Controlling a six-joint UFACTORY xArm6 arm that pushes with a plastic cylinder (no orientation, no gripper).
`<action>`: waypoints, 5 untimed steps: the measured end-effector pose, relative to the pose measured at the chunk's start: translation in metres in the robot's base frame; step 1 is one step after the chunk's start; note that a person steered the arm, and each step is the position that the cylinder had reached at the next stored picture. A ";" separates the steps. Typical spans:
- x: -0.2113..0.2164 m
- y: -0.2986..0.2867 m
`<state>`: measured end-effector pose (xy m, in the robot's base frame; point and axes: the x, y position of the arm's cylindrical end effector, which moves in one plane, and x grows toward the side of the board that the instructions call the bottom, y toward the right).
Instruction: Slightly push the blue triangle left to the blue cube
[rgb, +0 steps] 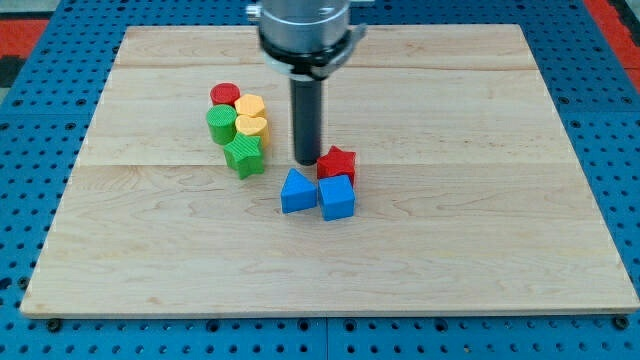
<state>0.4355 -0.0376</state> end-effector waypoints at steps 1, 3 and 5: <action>0.048 0.034; 0.055 0.000; 0.064 -0.031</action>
<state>0.4998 -0.0687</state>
